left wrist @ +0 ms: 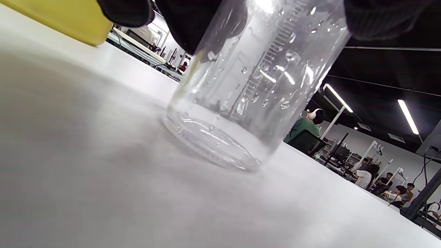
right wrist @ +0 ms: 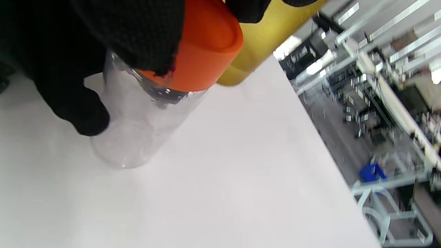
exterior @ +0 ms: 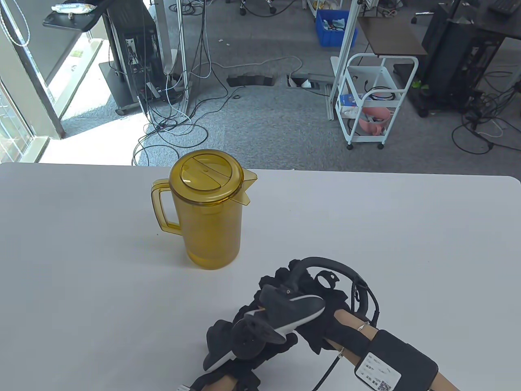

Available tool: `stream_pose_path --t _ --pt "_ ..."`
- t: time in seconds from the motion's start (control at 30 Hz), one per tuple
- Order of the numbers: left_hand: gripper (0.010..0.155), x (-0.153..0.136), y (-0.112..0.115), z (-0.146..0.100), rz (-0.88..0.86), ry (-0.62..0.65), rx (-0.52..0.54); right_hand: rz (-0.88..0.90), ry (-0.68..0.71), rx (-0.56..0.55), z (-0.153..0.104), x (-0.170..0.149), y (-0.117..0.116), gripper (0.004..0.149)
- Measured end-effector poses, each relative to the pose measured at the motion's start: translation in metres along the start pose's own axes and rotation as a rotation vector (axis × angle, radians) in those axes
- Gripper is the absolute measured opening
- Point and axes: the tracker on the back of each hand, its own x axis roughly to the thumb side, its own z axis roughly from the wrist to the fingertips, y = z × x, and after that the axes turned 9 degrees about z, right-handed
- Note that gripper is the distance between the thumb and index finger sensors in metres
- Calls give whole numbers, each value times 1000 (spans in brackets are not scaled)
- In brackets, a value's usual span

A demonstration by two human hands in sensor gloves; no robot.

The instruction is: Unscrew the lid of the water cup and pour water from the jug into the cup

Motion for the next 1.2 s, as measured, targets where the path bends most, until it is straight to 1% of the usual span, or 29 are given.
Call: stream_pose_path --t 0.07,0.1,0.17,0.2,0.23,0.27,0.37,0.4,0.43,0.47,0.5,0.53,0.57,0.63,0.7,0.77,0.87,0.97,1.07,1.2 --pt "112 0 0 0 1 1 -4 -77 41 -57 -6 2 -6 89" --pt "112 0 0 0 5 1 -6 -130 46 -66 -8 4 -9 89" --pt "112 0 1 0 8 1 -8 -202 27 -47 -10 5 -9 93" --pt "112 0 1 0 8 1 -8 -195 19 -50 -11 4 -7 96" --pt "112 1 1 0 9 0 -9 -156 0 -78 -15 -1 -2 97" --pt "112 1 1 0 11 -1 -10 -109 -9 -116 -17 -7 4 95" --pt "112 1 1 0 16 -4 -11 143 -129 -114 -20 -30 20 92" --pt "112 1 1 1 17 -5 -12 266 -190 -118 -17 -38 22 90" --pt "112 1 1 0 17 -5 -12 339 -239 -119 -15 -42 22 90" --pt "112 1 1 1 17 -5 -13 451 -335 -136 -11 -48 20 87" --pt "112 1 1 1 18 -5 -13 509 -418 -129 -7 -52 19 86" --pt "112 1 1 1 19 -5 -15 582 -479 -35 1 -56 15 86" --pt "112 1 1 1 19 -5 -16 618 -507 57 6 -58 12 87" --pt "112 1 2 1 20 -6 -20 689 -545 293 19 -60 3 91" --pt "112 1 2 1 19 -5 -24 683 -569 317 28 -58 -3 92" --pt "112 0 2 1 18 -5 -28 643 -560 340 32 -58 -6 91" --pt "112 0 2 1 17 -3 -37 708 -509 318 32 -59 -4 88" --pt "112 2 4 2 29 1 -48 718 -446 315 32 -56 1 87" --pt "112 1 4 3 28 1 -52 663 -318 310 32 -49 7 86" --pt "112 1 4 3 31 0 -57 554 -205 297 29 -40 12 85"
